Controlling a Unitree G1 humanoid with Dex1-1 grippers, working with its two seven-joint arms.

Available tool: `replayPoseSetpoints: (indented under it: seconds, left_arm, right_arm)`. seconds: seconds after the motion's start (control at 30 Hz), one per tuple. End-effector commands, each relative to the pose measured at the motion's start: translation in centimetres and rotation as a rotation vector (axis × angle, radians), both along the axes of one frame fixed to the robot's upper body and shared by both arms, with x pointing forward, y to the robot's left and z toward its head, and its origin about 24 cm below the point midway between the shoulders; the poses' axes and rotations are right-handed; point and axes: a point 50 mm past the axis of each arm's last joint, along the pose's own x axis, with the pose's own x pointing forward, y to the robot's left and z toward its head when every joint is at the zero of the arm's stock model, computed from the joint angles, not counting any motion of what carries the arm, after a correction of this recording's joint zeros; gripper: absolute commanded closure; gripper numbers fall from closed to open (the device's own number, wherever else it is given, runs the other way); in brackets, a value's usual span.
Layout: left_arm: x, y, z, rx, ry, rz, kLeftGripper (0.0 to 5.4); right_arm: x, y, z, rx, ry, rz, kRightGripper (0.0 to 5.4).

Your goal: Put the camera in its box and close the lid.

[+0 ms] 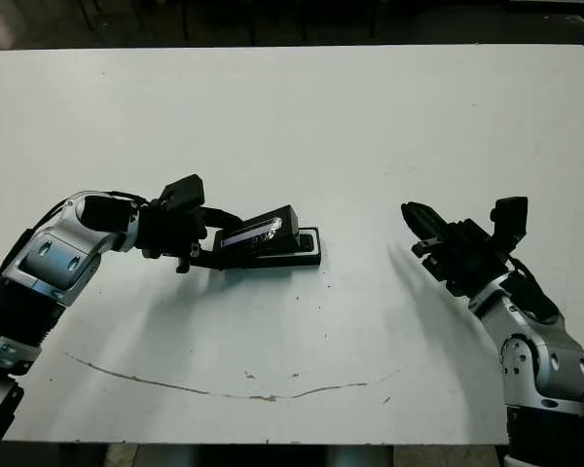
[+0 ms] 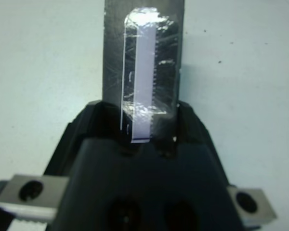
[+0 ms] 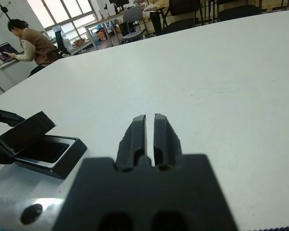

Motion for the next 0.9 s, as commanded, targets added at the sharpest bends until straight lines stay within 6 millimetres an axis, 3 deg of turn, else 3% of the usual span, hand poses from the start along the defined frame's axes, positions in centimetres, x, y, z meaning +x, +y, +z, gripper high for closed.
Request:
replayPoseSetpoints:
  seconds: [0.03,0.5,0.73,0.9]
  left_arm:
    - [-2.5,1.1,-4.7,0.076,0.257,0.007,2.93]
    - [-3.6,1.8,-6.1,0.086,0.281,0.056,2.93]
    - [-4.2,-0.2,-6.5,0.088,0.116,0.171,2.94]
    - [-4.7,-1.5,-6.4,0.1,0.109,0.184,2.94]
  right_arm:
    - [0.0,-0.3,-0.4,-0.003,0.021,-0.007,5.4]
    - [-0.3,-0.3,-0.4,-0.022,0.023,-0.023,5.4]
    - [-0.3,-0.2,-0.6,0.002,0.023,-0.008,5.4]
    - [-0.4,-0.4,-0.7,-0.01,0.018,-0.009,5.4]
